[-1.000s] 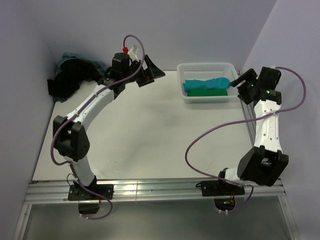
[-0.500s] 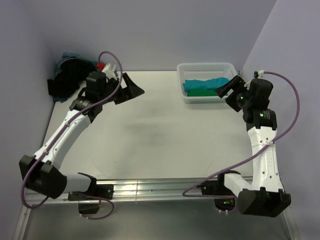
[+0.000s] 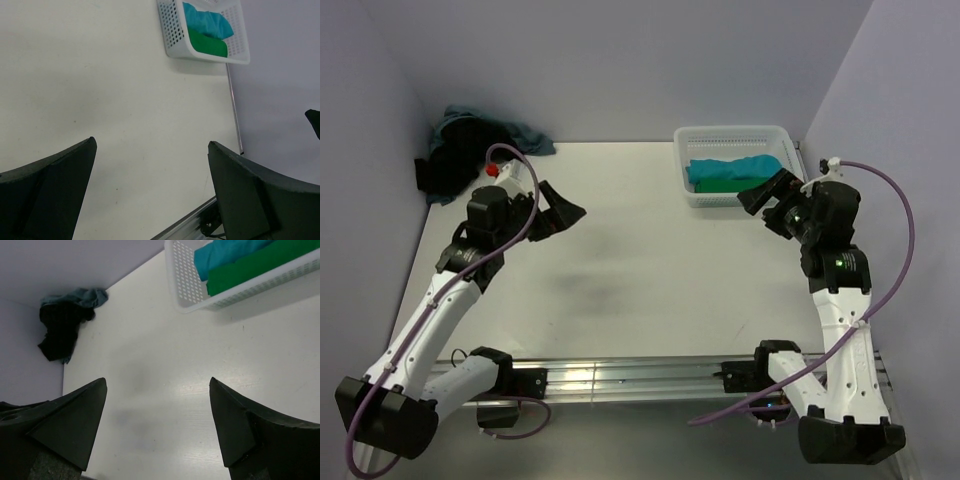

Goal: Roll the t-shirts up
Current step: Place the rolled tshirt into the container

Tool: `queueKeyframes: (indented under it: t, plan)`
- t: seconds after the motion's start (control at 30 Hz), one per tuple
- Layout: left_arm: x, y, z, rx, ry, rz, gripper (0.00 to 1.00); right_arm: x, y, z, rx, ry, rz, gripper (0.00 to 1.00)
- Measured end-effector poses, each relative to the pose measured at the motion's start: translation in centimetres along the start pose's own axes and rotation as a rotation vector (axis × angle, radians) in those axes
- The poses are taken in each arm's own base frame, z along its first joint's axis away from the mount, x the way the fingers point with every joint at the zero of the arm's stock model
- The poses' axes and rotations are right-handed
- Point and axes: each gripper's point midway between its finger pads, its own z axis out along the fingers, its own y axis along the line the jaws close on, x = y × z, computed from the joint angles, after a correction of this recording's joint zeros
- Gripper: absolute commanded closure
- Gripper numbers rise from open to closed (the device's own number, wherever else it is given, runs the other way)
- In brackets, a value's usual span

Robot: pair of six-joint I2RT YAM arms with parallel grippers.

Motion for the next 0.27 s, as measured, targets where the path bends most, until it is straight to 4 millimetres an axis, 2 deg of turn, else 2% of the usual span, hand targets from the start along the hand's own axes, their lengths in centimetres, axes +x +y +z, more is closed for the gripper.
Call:
queueKeyframes:
  t: [0.1, 0.27]
  plan:
    - [0.36, 0.66, 0.11, -0.019, 0.005, -0.006, 0.0, 0.77, -0.58, -0.01, 0.012, 0.015, 0.005, 0.09]
    - [0.21, 0.87, -0.01, -0.029, -0.004, -0.008, 0.01, 0.95, -0.86, -0.22, 0.02, 0.007, 0.008, 0.05]
